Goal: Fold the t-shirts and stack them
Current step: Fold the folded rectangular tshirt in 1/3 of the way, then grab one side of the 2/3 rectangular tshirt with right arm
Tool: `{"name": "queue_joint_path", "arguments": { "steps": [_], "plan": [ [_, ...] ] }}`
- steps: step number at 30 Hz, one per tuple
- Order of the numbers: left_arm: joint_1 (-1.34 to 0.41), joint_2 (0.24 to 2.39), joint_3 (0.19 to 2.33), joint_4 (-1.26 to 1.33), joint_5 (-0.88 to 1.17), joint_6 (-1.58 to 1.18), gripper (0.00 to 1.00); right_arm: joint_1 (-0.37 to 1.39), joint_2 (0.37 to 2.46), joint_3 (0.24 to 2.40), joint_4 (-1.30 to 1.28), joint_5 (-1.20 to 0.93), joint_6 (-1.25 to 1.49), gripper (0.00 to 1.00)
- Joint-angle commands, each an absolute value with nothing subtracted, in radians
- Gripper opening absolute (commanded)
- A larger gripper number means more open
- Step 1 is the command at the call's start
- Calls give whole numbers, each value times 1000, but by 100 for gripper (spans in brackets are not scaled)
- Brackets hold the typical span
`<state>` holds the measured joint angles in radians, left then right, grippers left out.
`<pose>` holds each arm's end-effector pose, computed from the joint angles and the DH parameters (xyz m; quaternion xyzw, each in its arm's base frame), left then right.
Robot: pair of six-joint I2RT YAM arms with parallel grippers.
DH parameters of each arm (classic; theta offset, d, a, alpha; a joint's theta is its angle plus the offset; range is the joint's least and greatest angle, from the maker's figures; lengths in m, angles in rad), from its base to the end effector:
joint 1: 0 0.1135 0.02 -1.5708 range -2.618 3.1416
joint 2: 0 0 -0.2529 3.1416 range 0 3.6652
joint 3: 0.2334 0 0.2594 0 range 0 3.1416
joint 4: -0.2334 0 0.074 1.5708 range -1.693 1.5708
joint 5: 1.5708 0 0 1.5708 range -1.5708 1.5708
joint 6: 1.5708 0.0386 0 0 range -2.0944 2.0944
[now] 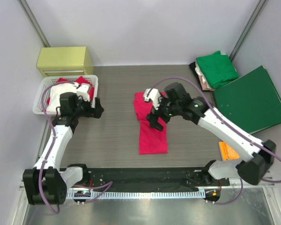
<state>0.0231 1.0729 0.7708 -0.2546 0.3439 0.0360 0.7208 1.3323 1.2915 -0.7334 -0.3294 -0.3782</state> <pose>0.2519 -0.0072 0.2596 0.0886 0.8607 -0.1354 0.4826 0.2125 0.2033 0.3316 -0.5291 0.7422 0.2141 0.3512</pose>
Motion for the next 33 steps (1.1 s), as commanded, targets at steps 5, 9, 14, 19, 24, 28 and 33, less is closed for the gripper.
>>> {"name": "queue_joint_path", "arguments": {
  "steps": [5,9,14,19,24,28,33],
  "plan": [
    [-179,1209,968,-545,728,64,100,600,941,837,-459,158,-554,100],
    [-201,1080,827,-316,422,9,100,577,816,808,-605,-154,-506,100],
    [-199,1063,810,-285,163,110,100,603,860,885,-687,-320,-472,95],
    [-164,1054,807,-233,71,129,100,719,985,919,-745,-409,-485,95],
    [-161,1014,796,-210,-31,169,100,879,1158,911,-804,-350,-546,94],
    [-146,1002,775,-209,-18,166,100,995,1227,910,-766,-255,-555,96],
    [-118,997,770,-204,-14,161,100,1092,1359,923,-686,-152,-549,94]
  ]
}}
